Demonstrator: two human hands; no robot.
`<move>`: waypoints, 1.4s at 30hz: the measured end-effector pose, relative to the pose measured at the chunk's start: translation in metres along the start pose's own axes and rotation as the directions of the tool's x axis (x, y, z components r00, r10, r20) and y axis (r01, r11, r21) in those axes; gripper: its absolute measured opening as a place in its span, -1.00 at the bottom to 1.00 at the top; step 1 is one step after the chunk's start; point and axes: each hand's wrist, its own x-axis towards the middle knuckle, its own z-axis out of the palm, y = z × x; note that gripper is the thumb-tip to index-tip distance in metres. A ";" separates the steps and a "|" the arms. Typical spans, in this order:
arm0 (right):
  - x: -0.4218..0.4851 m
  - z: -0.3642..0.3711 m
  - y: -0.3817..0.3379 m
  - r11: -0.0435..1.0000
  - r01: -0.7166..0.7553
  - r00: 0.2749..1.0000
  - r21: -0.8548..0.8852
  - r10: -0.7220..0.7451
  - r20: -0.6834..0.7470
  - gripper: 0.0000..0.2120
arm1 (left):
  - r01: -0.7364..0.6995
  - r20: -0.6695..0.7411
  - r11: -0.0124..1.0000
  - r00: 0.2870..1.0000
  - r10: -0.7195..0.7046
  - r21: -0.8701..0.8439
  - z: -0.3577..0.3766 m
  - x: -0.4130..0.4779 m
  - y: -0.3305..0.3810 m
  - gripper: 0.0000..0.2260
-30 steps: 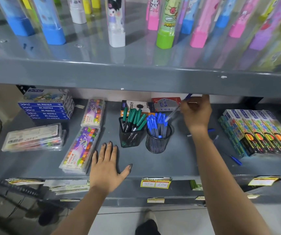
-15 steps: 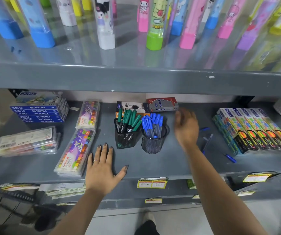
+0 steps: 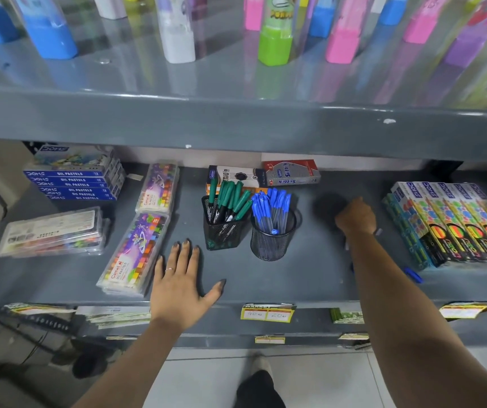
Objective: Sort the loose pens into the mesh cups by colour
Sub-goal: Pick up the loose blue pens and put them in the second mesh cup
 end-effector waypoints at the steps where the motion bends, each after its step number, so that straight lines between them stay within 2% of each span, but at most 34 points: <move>1: 0.000 0.000 -0.002 0.995 0.021 1.000 0.096 -0.021 -0.003 -0.50 | 0.001 0.002 1.000 1.000 -0.001 0.000 0.000 0.000 0.000 -0.18; 3: -0.002 -0.006 -0.007 0.937 0.020 1.000 0.348 -0.012 -0.028 -0.60 | 0.001 0.006 1.000 1.000 -0.001 -0.001 -0.001 0.000 0.000 -0.17; 4: -0.003 -0.012 -0.011 0.876 0.017 0.999 0.482 0.005 -0.044 -0.69 | 0.001 0.007 1.000 1.000 -0.001 0.000 -0.001 0.000 0.000 -0.17; 6: -0.010 -0.027 -0.020 0.688 0.034 0.997 0.725 0.030 -0.075 -0.81 | -0.003 0.013 1.000 1.000 0.003 0.004 -0.003 0.000 0.000 -0.16; 8: -0.025 -0.041 -0.030 0.489 0.126 0.990 0.863 -0.005 -0.142 -0.69 | -0.003 0.014 1.000 1.000 0.003 0.004 -0.003 0.000 0.000 -0.16; 9: -0.036 -0.045 -0.037 0.421 0.186 0.982 0.888 -0.039 -0.187 -0.61 | -0.002 0.013 1.000 1.000 0.002 0.004 -0.003 0.000 0.000 -0.16; 11: -0.064 -0.051 -0.052 0.381 0.338 0.941 0.860 -0.160 -0.299 -0.52 | 0.000 0.009 1.000 1.000 0.000 -0.001 -0.003 -0.001 0.000 -0.16; 13: -0.093 -0.048 -0.064 0.450 0.443 0.892 0.776 -0.308 -0.331 -0.56 | -0.003 0.015 1.000 1.000 0.003 0.004 -0.002 -0.001 0.000 -0.17; 16: -0.123 -0.037 -0.068 0.619 0.548 0.830 0.563 -0.485 -0.275 -0.84 | -0.003 0.011 1.000 1.000 0.002 0.003 -0.002 -0.001 -0.001 -0.18; 17: -0.127 -0.032 -0.066 0.645 0.573 0.814 0.506 -0.522 -0.257 -0.82 | -0.003 0.010 1.000 1.000 0.003 0.001 -0.001 -0.001 0.000 -0.18; 20: -0.132 -0.017 -0.057 0.660 0.639 0.763 0.396 -0.610 -0.215 -0.58 | -0.004 0.012 1.000 1.000 0.004 -0.002 -0.001 -0.001 0.000 -0.17; 23: -0.134 -0.009 -0.048 0.630 0.702 0.711 0.332 -0.645 -0.280 -0.58 | -0.006 0.000 1.000 1.000 0.006 -0.005 0.000 -0.001 0.000 -0.18; 24: -0.133 -0.010 -0.045 0.623 0.702 0.711 0.345 -0.635 -0.302 -0.59 | -0.006 0.000 1.000 1.000 0.006 -0.006 0.000 -0.001 -0.001 -0.18; 27: -0.119 -0.018 -0.026 0.662 0.626 0.780 0.412 -0.536 -0.325 -0.52 | -0.012 0.006 1.000 1.000 0.012 -0.003 0.000 -0.001 -0.001 -0.17; 30: -0.091 -0.023 0.019 0.831 0.534 0.836 0.152 -0.493 -0.243 -0.49 | -0.013 0.002 1.000 1.000 0.013 -0.002 -0.001 -0.001 -0.001 -0.15; 33: -0.080 -0.026 0.058 0.922 0.387 0.921 -0.029 -0.388 -0.028 -0.52 | -0.013 0.006 1.000 1.000 0.013 0.003 -0.001 -0.001 -0.001 -0.16; 35: -0.082 -0.028 0.071 0.909 0.402 0.914 -0.108 -0.392 0.102 -0.46 | -0.008 0.004 1.000 1.000 0.008 -0.001 -0.001 -0.001 -0.001 -0.16; 37: -0.086 -0.026 0.076 0.898 0.417 0.904 -0.139 -0.393 0.168 -0.46 | -0.009 0.006 1.000 1.000 0.009 -0.002 -0.001 -0.001 -0.001 -0.17; 40: -0.091 -0.017 0.080 0.894 0.425 0.897 -0.138 -0.396 0.198 -0.48 | -0.008 0.000 1.000 1.000 0.008 -0.008 0.000 0.000 -0.002 -0.17; 42: -0.091 -0.015 0.081 0.862 0.490 0.866 -0.128 -0.463 0.190 -0.56 | -0.009 0.004 1.000 1.000 0.009 -0.005 0.000 0.000 -0.002 -0.18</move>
